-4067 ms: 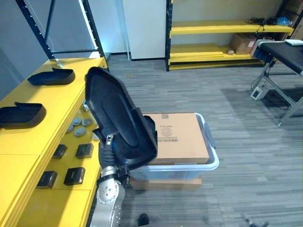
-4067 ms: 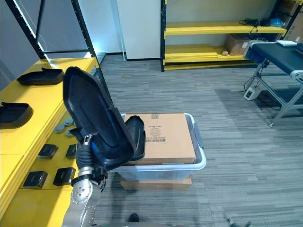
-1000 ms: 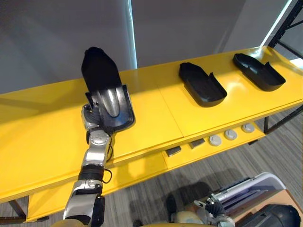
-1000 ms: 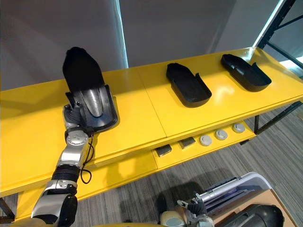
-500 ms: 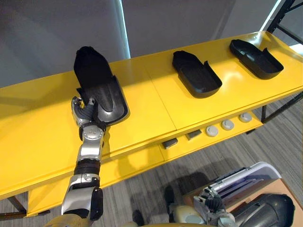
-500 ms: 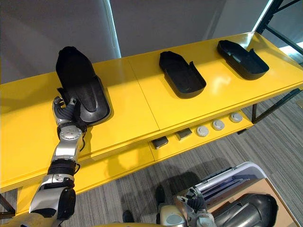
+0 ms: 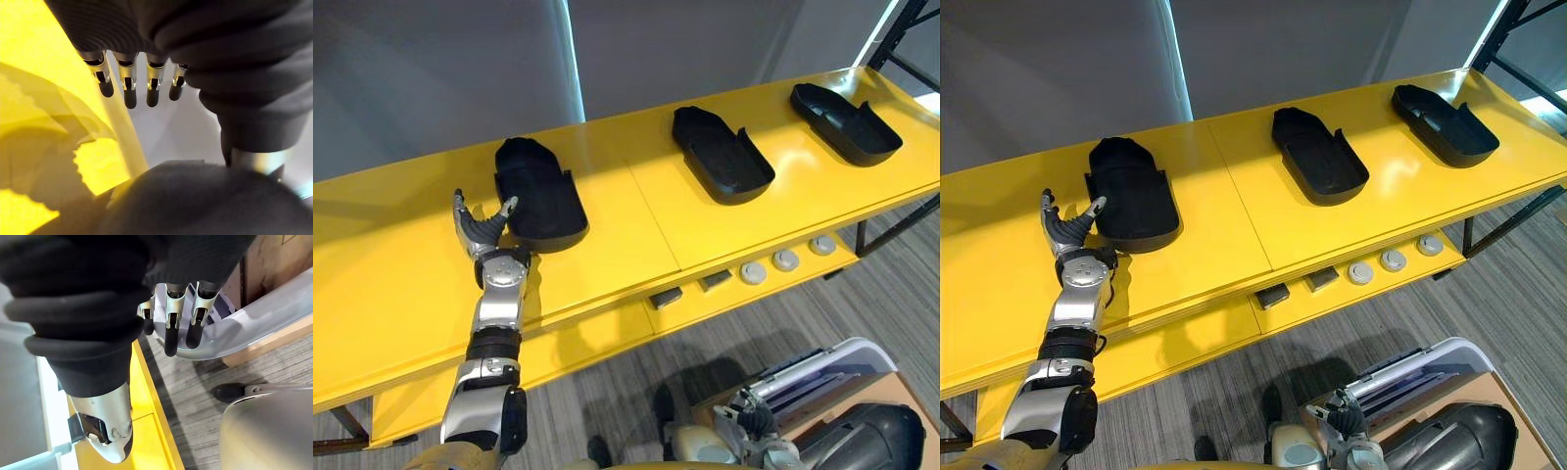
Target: Walk over and take plastic housings, then place them on the shelf
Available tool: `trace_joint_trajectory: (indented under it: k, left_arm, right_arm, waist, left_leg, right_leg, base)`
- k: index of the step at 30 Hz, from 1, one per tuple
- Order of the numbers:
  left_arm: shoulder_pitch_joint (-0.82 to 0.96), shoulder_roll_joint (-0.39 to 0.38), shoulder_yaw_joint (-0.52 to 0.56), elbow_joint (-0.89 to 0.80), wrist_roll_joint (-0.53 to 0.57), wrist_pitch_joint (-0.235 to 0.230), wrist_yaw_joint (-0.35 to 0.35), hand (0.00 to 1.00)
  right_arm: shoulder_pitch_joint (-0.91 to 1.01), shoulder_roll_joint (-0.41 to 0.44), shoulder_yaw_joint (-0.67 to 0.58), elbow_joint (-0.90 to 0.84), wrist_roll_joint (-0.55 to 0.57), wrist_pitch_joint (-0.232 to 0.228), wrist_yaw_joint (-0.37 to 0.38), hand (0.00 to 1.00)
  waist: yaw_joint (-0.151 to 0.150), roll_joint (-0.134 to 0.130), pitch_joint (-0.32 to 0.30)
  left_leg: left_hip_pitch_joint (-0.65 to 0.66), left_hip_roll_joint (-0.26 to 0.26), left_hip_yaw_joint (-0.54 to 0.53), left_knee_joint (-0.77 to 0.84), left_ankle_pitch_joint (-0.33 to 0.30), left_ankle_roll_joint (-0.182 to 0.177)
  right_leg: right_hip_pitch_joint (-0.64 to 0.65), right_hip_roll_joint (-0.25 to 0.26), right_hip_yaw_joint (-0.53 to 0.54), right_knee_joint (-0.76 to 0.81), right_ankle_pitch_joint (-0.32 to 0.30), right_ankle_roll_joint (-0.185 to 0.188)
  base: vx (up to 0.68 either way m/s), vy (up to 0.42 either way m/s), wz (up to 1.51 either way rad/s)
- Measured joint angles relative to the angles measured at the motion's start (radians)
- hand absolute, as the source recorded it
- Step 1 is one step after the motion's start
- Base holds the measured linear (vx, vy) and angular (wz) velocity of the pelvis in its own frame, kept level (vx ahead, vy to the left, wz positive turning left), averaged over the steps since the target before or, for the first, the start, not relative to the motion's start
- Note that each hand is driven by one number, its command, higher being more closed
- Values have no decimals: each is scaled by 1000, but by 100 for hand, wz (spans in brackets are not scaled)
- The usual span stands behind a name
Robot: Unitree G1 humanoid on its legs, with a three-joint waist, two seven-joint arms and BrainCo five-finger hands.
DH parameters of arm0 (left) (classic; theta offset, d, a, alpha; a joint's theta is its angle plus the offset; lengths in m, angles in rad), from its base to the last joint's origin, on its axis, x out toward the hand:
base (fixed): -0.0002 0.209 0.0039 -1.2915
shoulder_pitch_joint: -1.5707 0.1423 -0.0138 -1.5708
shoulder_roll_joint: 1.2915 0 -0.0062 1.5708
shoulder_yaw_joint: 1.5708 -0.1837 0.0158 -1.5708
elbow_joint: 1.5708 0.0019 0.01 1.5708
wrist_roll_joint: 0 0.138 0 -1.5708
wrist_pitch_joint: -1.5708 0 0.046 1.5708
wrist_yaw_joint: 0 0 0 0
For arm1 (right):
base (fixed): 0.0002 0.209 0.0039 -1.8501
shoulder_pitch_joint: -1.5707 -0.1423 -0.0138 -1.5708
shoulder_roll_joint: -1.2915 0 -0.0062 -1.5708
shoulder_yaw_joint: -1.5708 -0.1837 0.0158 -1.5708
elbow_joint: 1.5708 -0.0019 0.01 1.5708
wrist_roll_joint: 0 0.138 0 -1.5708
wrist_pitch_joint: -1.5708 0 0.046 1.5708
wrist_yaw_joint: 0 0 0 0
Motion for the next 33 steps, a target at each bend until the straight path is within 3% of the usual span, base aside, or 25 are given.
trace_joint_trajectory:
  k: [4,9,10,15,20,25,33]
  left_arm:
    - [30,-28,-1,-70,-2,-2,3,0]
    - [144,-117,-63,-327,5,-28,18,0]
    - [183,-139,-95,-385,19,-45,17,100]
    - [360,-175,-241,-546,126,-108,-34,100]
    - [492,-174,-318,-553,284,-133,-104,100]
    - [517,-169,-364,-527,303,-141,-150,100]
    - [506,-168,-393,-372,330,-136,-178,100]
  right_arm:
    - [-3,0,0,0,0,1,0,0]
    - [-2,-1,-1,8,1,1,-1,0]
    - [-2,-1,-1,9,2,1,-2,0]
    - [-1,-4,-8,31,17,-8,-1,0]
    - [-2,-18,-8,44,21,-11,0,0]
    - [-3,-23,-6,48,20,-11,0,0]
    - [-15,-22,0,62,20,-8,-5,0]
  waist:
    - [0,0,0]
    - [3,2,-1]
    - [3,3,-1]
    - [6,12,0]
    - [7,35,-6]
    - [27,40,-9]
    - [27,39,-13]
  left_leg:
    - [1,0,-1,-3,0,0]
    - [1,-2,-9,-5,0,1]
    - [1,-4,-11,-5,0,1]
    - [5,-5,-18,-5,0,2]
    - [3,-1,-22,-5,-4,-3]
    - [-1,3,-25,-11,-4,-4]
    - [5,3,-26,-31,2,-12]
  right_leg:
    - [0,0,-1,0,0,0]
    - [1,-1,-2,-1,0,0]
    - [1,-2,-2,-1,0,0]
    - [10,-3,-9,-3,-1,1]
    - [24,-3,-19,-8,-11,14]
    - [19,2,-21,-10,-15,13]
    - [16,4,-24,-9,-16,14]
  base:
    - [0,0,0]
    - [0,0,0]
    - [0,0,0]
    - [-1,4,3]
    - [-34,19,6]
    - [-15,-1,1]
    - [12,13,0]
